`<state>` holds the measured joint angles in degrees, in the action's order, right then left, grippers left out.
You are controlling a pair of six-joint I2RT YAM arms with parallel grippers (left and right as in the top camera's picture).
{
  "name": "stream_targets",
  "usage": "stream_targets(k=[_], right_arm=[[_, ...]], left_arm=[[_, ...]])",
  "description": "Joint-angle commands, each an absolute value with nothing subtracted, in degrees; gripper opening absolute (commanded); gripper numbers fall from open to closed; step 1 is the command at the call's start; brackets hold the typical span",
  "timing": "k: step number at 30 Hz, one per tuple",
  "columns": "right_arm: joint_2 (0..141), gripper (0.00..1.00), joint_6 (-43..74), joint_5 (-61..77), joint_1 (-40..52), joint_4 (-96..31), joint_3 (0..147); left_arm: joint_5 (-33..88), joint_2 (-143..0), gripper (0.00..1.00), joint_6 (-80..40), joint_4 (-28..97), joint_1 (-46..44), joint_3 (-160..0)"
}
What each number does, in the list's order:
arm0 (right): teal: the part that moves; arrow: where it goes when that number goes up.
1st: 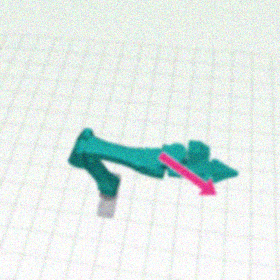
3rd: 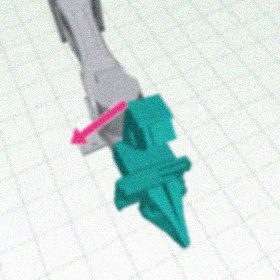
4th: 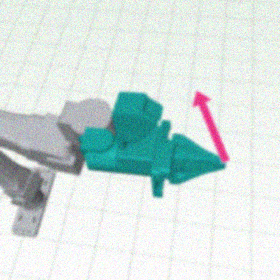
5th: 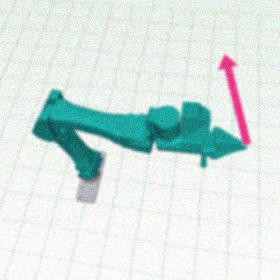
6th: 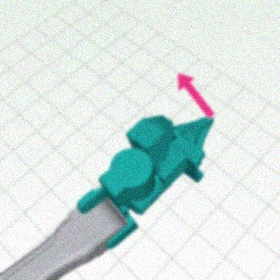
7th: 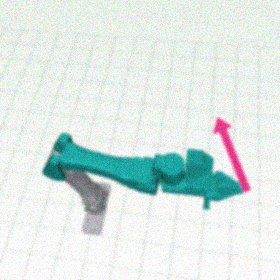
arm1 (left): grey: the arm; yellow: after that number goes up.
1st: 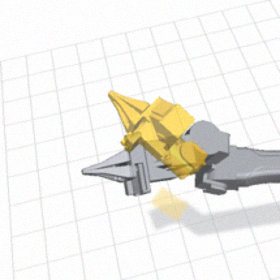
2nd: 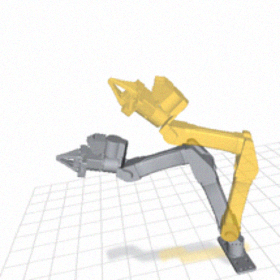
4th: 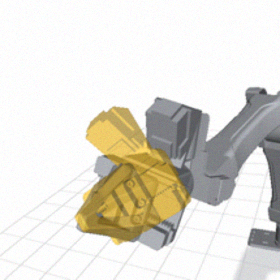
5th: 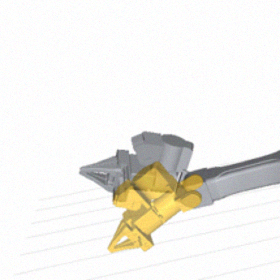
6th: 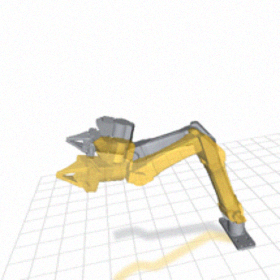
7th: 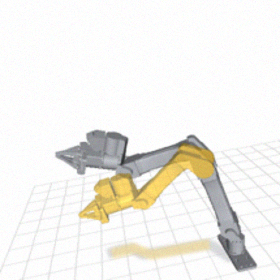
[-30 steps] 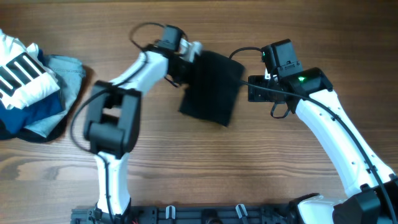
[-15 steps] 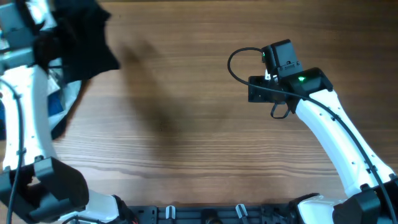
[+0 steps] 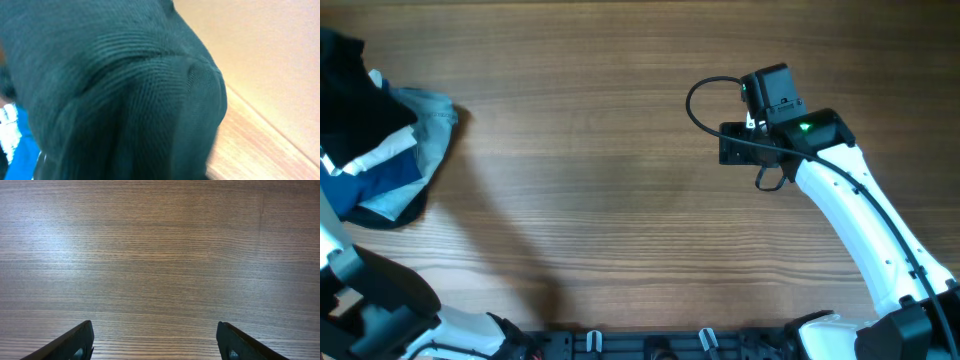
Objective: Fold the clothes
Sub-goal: 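Carry the bundle left with the left gripper and drop it on the clothes pile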
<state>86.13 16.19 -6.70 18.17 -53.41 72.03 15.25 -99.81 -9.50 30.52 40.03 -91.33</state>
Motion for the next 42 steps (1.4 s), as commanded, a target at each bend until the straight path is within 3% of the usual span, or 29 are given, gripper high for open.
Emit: stream_targets(k=[1,7,11,12,14,16,17,24,27,29,34,36,39,42], right_arm=[[86.15,0.79,16.73,-7.68,17.91,-53.60,72.07],[86.15,0.79,16.71,-7.73,17.91,-53.60,72.07],[86.15,0.80,16.73,-7.70,17.91,-53.23,72.07],[86.15,0.79,16.78,-7.68,17.91,-53.21,72.07],[86.15,0.80,17.19,-7.68,17.91,-53.23,72.07],[86.15,0.80,18.22,-7.51,17.91,-53.30,72.07],[86.15,0.80,18.24,-7.44,17.91,-53.41,72.07],[86.15,0.80,18.22,-5.96,17.91,-54.06,72.07],[86.15,0.80,18.20,-5.98,17.91,-54.76,72.07],[86.15,0.80,18.20,-5.98,17.91,-55.11,72.07],[86.15,0.80,18.20,-6.00,17.91,-54.92,72.07],[86.15,0.80,18.20,-6.00,17.91,-54.92,72.07],[86.15,1.00,18.13,-5.52,17.91,-54.72,72.07],[86.15,1.00,17.98,-3.22,17.91,-53.47,72.07]], left_arm=[[15.29,-102.61,1.00,-9.21,29.76,42.50,-91.53],[16.05,-100.73,1.00,-11.14,29.82,47.77,-91.53],[29.45,-98.10,1.00,-11.14,25.85,48.64,-91.53],[35.38,-97.93,0.95,-11.14,24.62,48.25,-91.53],[39.40,-98.39,0.70,-11.11,23.77,47.29,-91.50],[35.86,-100.16,0.32,-11.11,23.81,46.22,-91.50],[34.02,-101.43,0.28,-11.14,23.88,46.00,-91.50],[26.70,-117.40,0.39,-11.11,24.86,50.39,-91.50],[26.70,-120.25,0.57,-11.11,24.99,52.82,-91.50],[27.42,-120.22,0.80,-11.14,23.92,53.84,-91.50],[40.03,-119.92,1.00,-11.11,20.64,53.89,-91.50],[42.09,-117.67,1.00,-11.14,19.88,53.84,-91.53],[39.72,-110.56,1.00,-11.14,18.02,53.89,-91.53],[37.80,-102.94,1.00,-11.16,16.67,53.39,-91.53]])
